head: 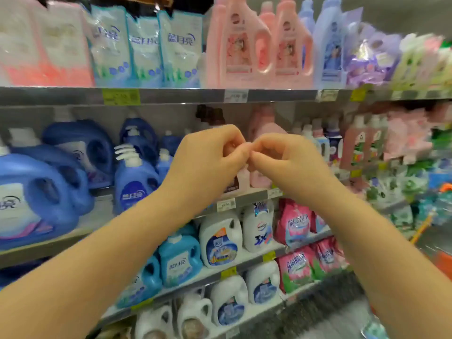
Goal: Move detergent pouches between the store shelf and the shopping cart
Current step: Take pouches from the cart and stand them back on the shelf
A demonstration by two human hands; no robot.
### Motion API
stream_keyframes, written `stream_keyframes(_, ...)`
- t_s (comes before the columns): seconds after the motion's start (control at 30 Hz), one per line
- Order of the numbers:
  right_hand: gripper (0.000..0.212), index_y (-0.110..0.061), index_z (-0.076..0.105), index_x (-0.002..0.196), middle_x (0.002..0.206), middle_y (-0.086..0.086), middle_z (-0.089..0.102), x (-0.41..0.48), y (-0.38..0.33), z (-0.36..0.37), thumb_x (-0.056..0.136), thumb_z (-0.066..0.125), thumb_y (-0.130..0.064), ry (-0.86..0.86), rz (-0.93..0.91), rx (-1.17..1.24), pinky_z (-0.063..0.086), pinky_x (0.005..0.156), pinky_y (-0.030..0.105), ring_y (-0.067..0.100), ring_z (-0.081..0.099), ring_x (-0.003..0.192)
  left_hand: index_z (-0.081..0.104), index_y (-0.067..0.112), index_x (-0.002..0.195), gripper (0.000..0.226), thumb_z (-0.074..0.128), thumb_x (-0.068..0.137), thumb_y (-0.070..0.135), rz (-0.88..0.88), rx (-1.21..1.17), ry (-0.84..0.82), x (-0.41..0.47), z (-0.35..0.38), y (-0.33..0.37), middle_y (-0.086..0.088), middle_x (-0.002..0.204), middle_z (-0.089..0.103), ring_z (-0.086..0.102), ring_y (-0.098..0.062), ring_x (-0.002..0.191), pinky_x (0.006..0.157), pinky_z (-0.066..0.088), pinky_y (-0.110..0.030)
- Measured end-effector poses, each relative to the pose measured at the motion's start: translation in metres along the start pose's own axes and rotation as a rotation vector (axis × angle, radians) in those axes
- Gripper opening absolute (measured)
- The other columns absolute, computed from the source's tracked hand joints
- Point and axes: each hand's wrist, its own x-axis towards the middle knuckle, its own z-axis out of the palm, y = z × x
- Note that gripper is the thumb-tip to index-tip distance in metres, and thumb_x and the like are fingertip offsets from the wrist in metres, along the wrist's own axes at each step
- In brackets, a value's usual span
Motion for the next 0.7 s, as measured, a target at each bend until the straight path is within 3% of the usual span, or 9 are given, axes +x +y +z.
stream_keyframes(0.17,0.015,-0.021,0.067,0.067,0.068,-0.002,0.068,-0.086,0.077,-0.063,0.077,0.056,-0.023,0.281,0.276,0.136,0.053,0.075,0.041,0.016,0.064,0.073,0.059,0.018,0.073,0.018,0.057,0.086,0.03,0.051,-0.162,-0.073,-0.009,0.122,0.075,0.007,0.059,0.055,0.049,-0.01,0.062,0.062,0.036,-0.025)
stream_keyframes(0.3,0.019,-0.025,0.066,0.06,0.06,-0.011,0.063,-0.17,0.152,-0.129,0.073,0.053,-0.021,0.518,0.538,0.235,0.047,0.066,0.03,0.005,0.055,0.063,0.06,0.019,0.072,0.016,0.059,0.085,0.029,0.035,-0.341,-0.232,-0.025,0.239,0.153,0.011,0.055,0.049,0.048,-0.011,0.061,0.06,0.033,-0.027)
stream_keyframes(0.43,0.025,-0.023,0.064,0.06,0.058,-0.012,0.064,-0.241,0.213,-0.191,0.082,0.057,-0.013,0.641,0.704,0.13,0.046,0.065,0.021,-0.001,0.056,0.062,0.055,0.025,0.069,0.017,0.06,0.086,0.025,-0.011,-0.495,-0.366,-0.052,0.344,0.221,0.012,0.052,0.049,0.046,-0.006,0.056,0.056,0.03,-0.02)
stream_keyframes(0.53,0.02,-0.024,0.063,0.059,0.061,-0.01,0.065,-0.275,0.25,-0.222,0.078,0.058,-0.021,0.716,0.799,0.047,0.047,0.069,0.028,0.004,0.058,0.067,0.053,0.026,0.067,0.02,0.06,0.085,0.023,-0.018,-0.551,-0.447,-0.064,0.406,0.252,0.016,0.049,0.045,0.047,0.004,0.052,0.053,0.029,-0.016)
stream_keyframes(0.7,0.03,-0.024,0.063,0.062,0.064,-0.006,0.064,-0.316,0.327,-0.25,0.087,0.057,-0.007,0.827,1.008,0.024,0.05,0.076,0.038,0.011,0.059,0.069,0.052,0.024,0.065,0.023,0.058,0.087,0.024,-0.029,-0.611,-0.643,-0.073,0.514,0.273,0.011,0.053,0.05,0.047,0.003,0.052,0.056,0.032,-0.011)
